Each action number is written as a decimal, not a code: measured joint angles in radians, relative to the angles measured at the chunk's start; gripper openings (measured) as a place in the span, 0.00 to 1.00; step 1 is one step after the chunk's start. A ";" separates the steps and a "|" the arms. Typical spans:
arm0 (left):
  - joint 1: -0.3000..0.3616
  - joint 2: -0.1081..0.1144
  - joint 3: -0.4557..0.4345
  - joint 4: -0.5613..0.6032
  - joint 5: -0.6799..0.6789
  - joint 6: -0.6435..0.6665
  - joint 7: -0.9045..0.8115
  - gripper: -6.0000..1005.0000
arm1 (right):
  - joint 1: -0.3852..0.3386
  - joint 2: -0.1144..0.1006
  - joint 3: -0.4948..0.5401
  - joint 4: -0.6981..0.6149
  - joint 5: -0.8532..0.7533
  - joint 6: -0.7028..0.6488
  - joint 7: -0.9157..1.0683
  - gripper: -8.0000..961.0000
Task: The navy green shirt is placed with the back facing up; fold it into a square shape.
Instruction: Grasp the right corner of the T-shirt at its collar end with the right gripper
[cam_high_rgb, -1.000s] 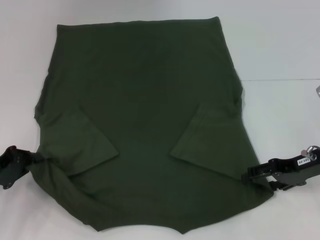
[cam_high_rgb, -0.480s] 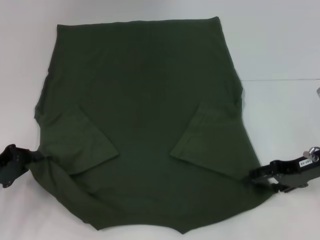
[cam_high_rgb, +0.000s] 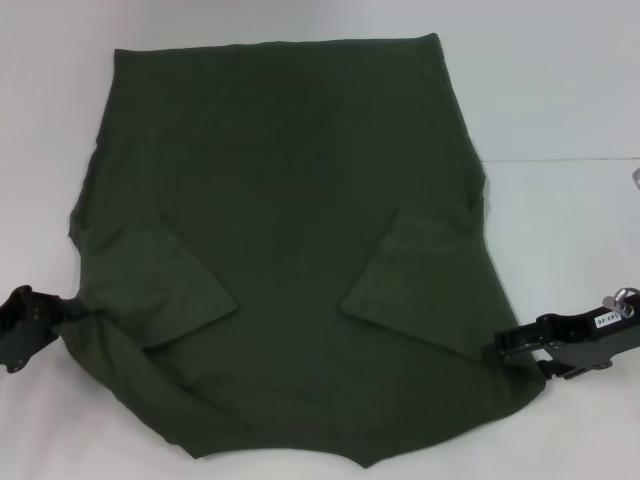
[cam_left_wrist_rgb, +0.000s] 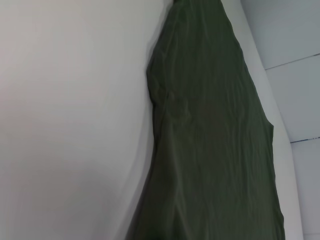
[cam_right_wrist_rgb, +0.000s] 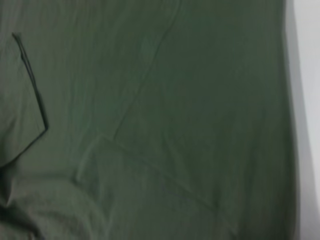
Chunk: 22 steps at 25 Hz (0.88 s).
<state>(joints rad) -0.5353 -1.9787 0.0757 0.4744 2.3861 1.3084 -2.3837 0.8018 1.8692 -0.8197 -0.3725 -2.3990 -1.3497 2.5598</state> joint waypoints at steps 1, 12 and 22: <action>0.000 0.000 0.000 0.000 0.000 0.000 0.000 0.02 | 0.001 -0.001 -0.003 0.000 0.000 -0.005 0.002 0.98; -0.002 0.000 0.000 0.000 -0.001 0.000 0.000 0.02 | 0.002 -0.002 -0.007 -0.002 0.004 0.000 0.001 0.98; -0.005 0.000 0.001 0.000 -0.001 0.000 0.000 0.02 | 0.003 0.014 -0.011 0.001 0.004 0.020 -0.004 0.97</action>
<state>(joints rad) -0.5399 -1.9788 0.0771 0.4739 2.3846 1.3085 -2.3838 0.8046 1.8833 -0.8304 -0.3715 -2.3951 -1.3294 2.5558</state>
